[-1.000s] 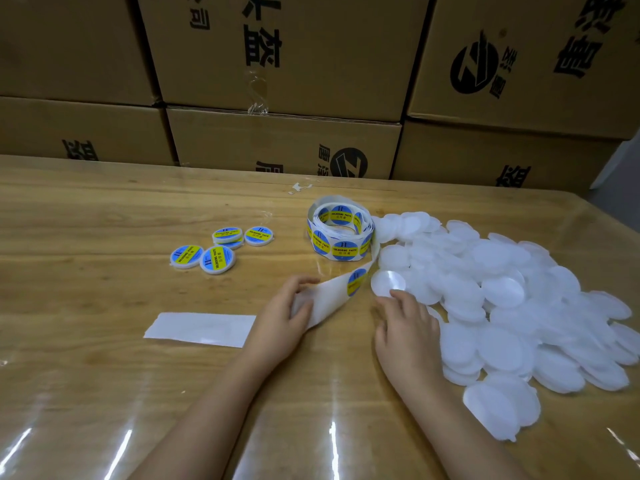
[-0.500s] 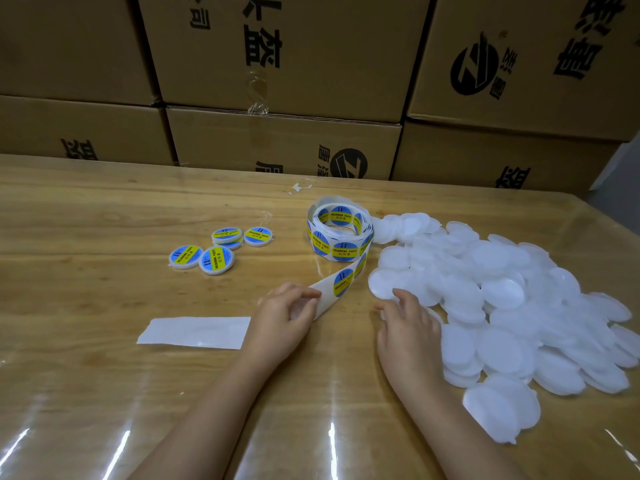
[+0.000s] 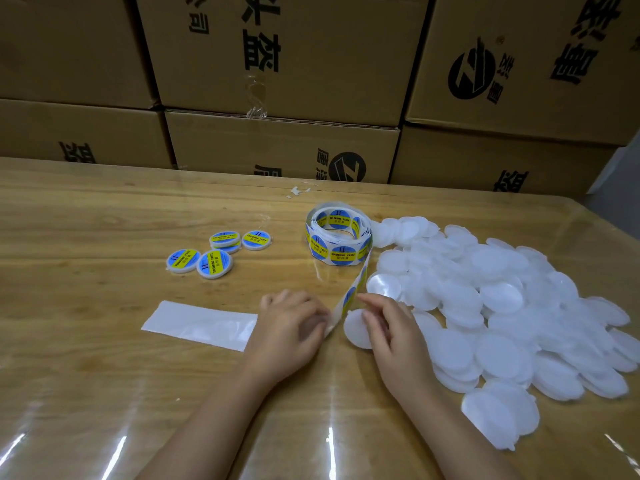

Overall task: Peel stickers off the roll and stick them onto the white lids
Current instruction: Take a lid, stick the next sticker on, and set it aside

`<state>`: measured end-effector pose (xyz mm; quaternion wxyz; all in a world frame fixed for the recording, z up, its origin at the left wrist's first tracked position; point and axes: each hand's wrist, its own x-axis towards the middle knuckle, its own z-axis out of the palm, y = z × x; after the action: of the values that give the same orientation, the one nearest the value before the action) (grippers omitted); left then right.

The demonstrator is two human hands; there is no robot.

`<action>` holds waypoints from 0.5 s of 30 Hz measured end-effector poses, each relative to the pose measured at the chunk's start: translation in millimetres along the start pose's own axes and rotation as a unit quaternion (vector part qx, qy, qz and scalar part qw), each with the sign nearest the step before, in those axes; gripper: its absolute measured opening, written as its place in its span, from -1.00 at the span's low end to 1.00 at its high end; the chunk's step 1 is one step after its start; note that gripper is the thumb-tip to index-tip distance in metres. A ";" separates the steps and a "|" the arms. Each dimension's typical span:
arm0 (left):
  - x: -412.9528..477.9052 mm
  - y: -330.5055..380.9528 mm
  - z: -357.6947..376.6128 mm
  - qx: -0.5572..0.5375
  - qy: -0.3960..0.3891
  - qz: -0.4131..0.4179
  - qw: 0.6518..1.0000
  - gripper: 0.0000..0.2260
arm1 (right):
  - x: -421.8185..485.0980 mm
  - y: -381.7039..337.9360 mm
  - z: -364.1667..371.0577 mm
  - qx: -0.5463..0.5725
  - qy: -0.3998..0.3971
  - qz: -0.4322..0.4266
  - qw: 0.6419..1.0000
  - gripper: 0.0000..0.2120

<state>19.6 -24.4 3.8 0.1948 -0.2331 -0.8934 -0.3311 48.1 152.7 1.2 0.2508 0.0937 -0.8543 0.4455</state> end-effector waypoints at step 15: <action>-1.5 5.7 -3.3 -0.048 0.002 0.047 0.998 -0.77 | 1.7 1.6 0.5 0.206 -0.105 0.078 0.970 -0.80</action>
<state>24.6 -23.2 8.3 0.2010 -0.2834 -0.8641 -0.3642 46.0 153.4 0.7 0.0998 0.1227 -0.7702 0.6178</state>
